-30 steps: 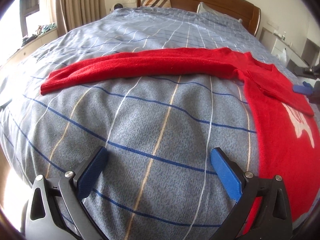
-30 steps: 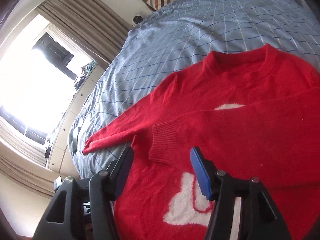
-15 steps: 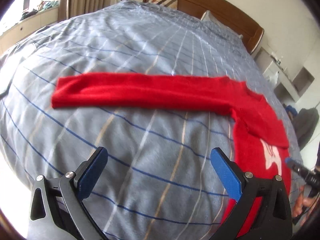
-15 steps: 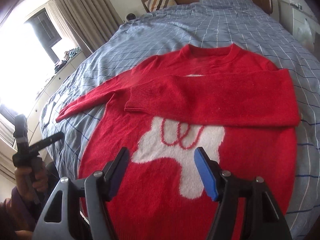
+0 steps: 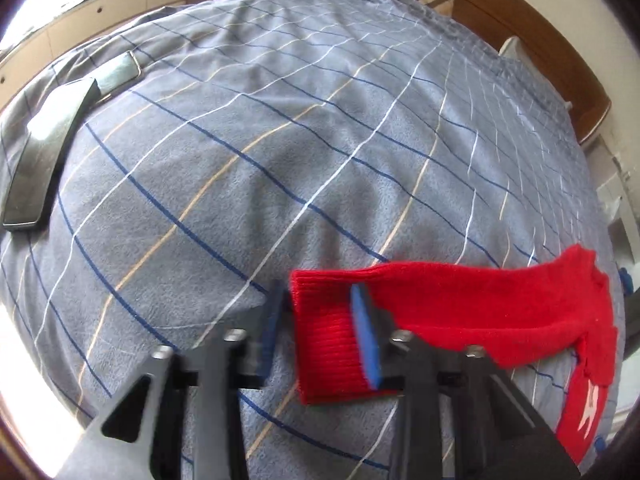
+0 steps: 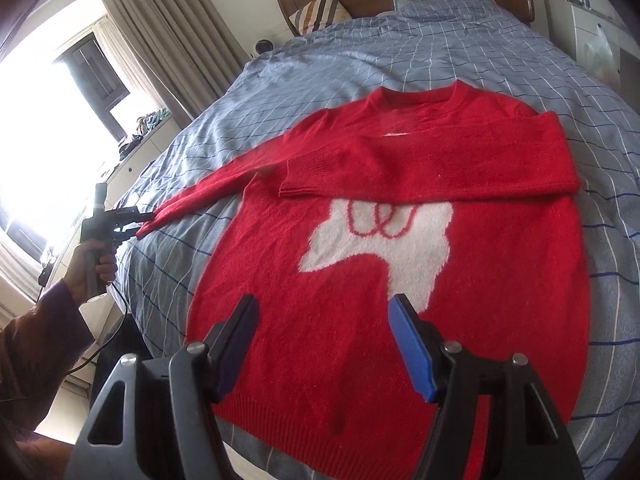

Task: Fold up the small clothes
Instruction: 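Grasp the other sleeve cuff with the left tool and fold it across the body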

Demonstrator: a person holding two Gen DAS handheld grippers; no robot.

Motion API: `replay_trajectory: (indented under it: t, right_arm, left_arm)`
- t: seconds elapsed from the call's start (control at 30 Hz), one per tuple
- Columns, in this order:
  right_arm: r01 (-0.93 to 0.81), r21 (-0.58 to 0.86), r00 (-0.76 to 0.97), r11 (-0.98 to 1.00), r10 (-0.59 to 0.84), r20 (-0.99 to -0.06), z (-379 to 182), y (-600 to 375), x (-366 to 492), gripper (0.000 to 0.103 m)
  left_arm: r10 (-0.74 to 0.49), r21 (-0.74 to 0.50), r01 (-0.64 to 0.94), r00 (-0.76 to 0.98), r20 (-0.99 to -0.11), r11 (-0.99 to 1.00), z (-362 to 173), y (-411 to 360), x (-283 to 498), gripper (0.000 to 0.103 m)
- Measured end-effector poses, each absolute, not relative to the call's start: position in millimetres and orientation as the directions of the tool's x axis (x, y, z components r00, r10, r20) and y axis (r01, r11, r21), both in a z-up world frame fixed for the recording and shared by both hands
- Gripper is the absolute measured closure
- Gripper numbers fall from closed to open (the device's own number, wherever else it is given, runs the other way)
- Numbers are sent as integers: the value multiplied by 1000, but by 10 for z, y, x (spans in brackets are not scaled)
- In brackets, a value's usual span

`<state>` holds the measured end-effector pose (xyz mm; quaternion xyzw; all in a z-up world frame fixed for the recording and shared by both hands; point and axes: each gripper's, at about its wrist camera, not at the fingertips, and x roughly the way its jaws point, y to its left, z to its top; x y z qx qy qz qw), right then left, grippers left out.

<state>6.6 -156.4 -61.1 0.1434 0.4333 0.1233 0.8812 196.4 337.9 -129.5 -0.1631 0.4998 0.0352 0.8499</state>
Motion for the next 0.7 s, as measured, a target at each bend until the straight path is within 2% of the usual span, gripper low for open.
replay_trajectory:
  t: [0.03, 0.13, 0.23, 0.47, 0.57, 0.7]
  right_arm:
    - [-88, 361, 601, 928, 338, -724, -588, -1598, 35, 36]
    - [-73, 338, 633, 938, 306, -711, -481, -1716, -112, 36]
    - [-52, 316, 665, 947, 269, -697, -406, -1856, -285, 36]
    - [50, 366, 718, 929, 221, -660, -427, -2251, -587, 36]
    - [91, 385, 733, 918, 200, -650, -446, -2411, -693, 36]
    - [135, 385, 741, 913, 165, -651, -468, -2587, -826, 36]
  left_arm:
    - [-101, -242, -230, 495, -863, 943, -1258, 3351, 1957, 101]
    - [-81, -219, -200, 533, -842, 955, -900, 3243, 1942, 101]
    - [-113, -207, -94, 591, -799, 974, -316, 2878, 1990, 101]
    - [-371, -237, 288, 650, -663, 928, 990, 1193, 2083, 101]
    - [-473, -241, 426, 610, -636, 872, 1182, 370, 2037, 101]
    - [-549, -231, 547, 536, -642, 804, 1024, -547, 1870, 101]
